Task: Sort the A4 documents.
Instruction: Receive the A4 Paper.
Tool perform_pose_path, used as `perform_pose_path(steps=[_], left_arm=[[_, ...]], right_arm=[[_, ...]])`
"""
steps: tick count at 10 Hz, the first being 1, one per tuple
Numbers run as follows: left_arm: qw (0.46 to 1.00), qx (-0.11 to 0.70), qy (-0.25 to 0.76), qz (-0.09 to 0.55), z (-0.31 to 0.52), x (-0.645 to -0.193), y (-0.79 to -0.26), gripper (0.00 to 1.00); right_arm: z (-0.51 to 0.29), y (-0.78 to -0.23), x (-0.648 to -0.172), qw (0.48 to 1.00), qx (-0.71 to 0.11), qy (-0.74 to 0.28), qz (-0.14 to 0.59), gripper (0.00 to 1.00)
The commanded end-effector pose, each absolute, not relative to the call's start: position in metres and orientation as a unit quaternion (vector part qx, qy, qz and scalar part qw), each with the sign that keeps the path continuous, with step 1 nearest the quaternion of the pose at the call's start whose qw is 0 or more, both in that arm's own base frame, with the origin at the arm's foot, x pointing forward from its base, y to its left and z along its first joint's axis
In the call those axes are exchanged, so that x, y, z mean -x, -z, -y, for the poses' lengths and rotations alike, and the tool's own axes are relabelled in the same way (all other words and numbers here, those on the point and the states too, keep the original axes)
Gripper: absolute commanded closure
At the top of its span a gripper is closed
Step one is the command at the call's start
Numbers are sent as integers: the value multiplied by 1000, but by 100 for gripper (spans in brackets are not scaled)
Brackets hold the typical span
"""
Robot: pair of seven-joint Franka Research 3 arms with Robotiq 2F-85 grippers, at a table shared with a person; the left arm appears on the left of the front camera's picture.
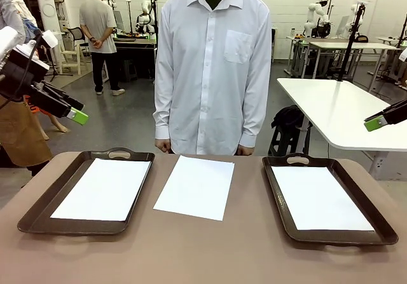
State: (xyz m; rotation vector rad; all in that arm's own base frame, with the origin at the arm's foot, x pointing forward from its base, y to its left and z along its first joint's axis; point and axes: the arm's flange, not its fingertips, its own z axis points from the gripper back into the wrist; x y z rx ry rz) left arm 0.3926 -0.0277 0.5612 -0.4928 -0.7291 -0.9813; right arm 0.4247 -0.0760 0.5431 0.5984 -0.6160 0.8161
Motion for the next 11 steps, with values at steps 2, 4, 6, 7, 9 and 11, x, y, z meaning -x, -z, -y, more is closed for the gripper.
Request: perform_pose_path(steps=[2,4,6,7,9,11], left_arm=[[787,233,458,340,28,-393,-561,0],[787,233,458,340,28,-393,-561,0],[787,233,458,340,28,-393,-561,0],[787,233,458,340,28,-393,-561,0],[787,233,458,340,28,-393,-561,0],[787,233,458,340,28,-393,-561,0]], right_arm=[[75,-542,-425,830,-281,-385,290,0],[75,-542,-425,830,-281,-385,290,0],[75,-542,-425,830,-281,-385,290,0],[75,-542,-425,830,-281,-385,290,0],[75,-542,-425,830,-281,-385,290,0],[75,-542,-425,830,-281,-385,290,0]])
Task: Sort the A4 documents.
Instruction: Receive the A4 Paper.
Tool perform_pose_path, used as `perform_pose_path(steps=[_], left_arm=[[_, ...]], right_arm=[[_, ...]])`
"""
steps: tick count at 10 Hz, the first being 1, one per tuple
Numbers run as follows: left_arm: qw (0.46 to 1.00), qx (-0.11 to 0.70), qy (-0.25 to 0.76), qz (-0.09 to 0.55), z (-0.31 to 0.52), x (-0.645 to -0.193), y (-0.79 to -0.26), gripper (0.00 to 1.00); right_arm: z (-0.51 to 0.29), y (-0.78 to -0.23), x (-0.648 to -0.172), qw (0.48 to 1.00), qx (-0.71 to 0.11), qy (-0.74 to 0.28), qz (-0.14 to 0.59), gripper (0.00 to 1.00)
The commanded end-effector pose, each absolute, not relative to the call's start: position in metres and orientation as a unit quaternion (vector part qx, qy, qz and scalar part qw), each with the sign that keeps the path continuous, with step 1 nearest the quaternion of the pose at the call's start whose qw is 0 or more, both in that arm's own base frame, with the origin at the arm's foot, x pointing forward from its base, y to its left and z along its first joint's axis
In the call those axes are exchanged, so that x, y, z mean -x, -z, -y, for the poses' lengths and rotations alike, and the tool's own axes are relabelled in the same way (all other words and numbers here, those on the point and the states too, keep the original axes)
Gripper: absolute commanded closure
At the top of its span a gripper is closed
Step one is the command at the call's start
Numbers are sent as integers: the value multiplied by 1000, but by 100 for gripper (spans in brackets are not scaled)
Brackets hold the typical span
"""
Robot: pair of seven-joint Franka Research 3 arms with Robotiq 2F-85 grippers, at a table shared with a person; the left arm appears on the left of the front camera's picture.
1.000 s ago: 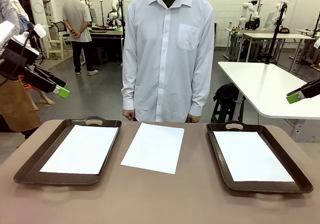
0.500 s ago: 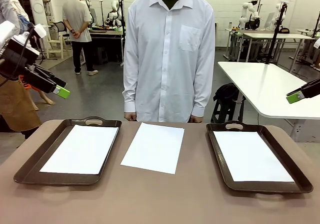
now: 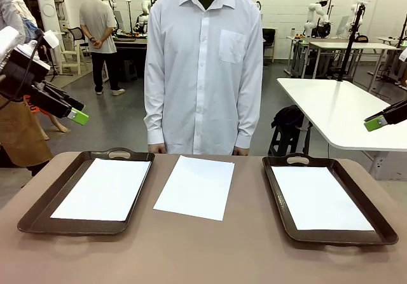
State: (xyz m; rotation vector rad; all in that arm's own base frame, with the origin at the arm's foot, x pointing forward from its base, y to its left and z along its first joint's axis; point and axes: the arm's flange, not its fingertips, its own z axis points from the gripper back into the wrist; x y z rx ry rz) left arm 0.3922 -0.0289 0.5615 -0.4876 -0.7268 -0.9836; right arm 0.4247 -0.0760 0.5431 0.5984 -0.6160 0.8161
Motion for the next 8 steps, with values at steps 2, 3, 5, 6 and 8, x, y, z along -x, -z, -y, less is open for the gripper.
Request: perform_pose_path(steps=[2,3,5,6,8], left_arm=[[787,233,458,340,28,-393,-561,0],[787,233,458,340,28,-393,-561,0],[787,233,458,340,28,-393,-561,0],[787,233,458,340,28,-393,-561,0],[787,233,458,340,28,-393,-561,0]], right_arm=[[75,-542,-425,830,-281,-385,290,0],[75,-542,-425,830,-281,-385,290,0],[75,-542,-425,830,-281,-385,290,0],[75,-542,-425,830,-281,-385,290,0],[75,-542,-425,830,-281,-385,290,0]])
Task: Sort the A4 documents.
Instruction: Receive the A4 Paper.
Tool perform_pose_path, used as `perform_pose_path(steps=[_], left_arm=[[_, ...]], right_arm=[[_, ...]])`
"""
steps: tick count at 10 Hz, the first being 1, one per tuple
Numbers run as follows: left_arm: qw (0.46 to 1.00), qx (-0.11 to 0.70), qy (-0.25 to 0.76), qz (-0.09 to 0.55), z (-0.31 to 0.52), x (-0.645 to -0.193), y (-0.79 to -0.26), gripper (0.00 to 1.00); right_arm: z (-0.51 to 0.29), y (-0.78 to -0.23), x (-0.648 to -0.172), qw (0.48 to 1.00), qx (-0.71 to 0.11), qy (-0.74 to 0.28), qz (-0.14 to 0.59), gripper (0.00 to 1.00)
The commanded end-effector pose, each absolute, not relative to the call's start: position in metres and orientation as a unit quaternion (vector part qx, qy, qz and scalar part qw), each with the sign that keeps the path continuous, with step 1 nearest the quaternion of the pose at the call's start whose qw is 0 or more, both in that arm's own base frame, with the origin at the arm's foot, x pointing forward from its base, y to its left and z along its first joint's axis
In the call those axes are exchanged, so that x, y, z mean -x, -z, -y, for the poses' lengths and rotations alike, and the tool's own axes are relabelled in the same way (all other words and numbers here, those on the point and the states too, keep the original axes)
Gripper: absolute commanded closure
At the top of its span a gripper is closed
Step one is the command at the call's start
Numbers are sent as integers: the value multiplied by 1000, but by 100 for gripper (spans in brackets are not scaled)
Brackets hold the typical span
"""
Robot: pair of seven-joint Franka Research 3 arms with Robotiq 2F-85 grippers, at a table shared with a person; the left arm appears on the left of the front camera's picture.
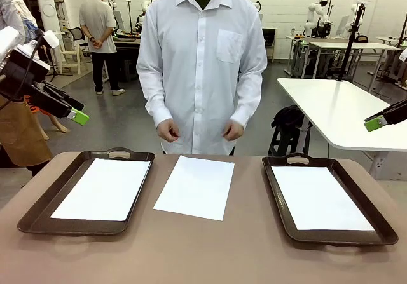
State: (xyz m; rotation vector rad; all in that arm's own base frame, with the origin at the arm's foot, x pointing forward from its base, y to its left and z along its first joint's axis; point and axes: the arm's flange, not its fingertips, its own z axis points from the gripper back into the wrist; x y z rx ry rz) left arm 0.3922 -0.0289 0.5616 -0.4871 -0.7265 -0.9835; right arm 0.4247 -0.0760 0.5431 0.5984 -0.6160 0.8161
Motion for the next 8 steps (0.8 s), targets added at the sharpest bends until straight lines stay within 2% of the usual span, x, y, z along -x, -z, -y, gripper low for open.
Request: perform_pose_path(steps=[1,8], left_arm=[[787,233,458,340,28,-393,-561,0],[787,233,458,340,28,-393,-561,0]], right_arm=[[75,-542,-425,830,-281,-385,290,0],[75,-542,-425,830,-281,-385,290,0]])
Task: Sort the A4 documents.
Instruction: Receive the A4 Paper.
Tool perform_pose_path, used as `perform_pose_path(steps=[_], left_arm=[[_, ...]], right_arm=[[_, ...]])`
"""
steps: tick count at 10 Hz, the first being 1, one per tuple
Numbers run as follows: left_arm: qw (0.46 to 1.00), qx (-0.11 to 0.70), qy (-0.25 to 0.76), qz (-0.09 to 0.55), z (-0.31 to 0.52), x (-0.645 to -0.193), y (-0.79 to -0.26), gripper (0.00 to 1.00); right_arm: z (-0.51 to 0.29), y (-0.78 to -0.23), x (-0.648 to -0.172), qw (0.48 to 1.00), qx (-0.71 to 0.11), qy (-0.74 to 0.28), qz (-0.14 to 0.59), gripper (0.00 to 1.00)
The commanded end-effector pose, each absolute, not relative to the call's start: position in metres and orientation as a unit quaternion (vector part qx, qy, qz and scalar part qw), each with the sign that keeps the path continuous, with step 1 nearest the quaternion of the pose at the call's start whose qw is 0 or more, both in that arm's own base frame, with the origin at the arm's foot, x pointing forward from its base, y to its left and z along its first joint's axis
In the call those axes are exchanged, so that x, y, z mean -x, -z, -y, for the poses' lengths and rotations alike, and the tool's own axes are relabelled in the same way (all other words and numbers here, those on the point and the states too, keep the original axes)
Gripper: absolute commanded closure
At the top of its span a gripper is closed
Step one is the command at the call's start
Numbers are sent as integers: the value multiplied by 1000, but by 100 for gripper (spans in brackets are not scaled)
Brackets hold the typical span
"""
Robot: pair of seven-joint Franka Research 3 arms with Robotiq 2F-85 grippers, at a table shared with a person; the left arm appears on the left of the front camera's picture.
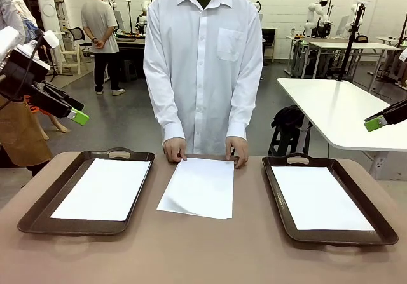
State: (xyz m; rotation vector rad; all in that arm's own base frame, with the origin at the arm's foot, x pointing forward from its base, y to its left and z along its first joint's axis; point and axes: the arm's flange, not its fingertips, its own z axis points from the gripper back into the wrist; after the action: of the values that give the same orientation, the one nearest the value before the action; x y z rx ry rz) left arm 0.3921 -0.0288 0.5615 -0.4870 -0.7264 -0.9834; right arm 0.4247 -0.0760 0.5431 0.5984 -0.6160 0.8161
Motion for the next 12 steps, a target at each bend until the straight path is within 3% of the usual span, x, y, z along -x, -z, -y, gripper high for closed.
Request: perform_pose_path(steps=[1,12], left_arm=[[787,233,458,340,28,-393,-561,0],[787,233,458,340,28,-393,-561,0]], right_arm=[[75,-542,-425,830,-281,-385,290,0],[75,-542,-425,830,-281,-385,290,0]])
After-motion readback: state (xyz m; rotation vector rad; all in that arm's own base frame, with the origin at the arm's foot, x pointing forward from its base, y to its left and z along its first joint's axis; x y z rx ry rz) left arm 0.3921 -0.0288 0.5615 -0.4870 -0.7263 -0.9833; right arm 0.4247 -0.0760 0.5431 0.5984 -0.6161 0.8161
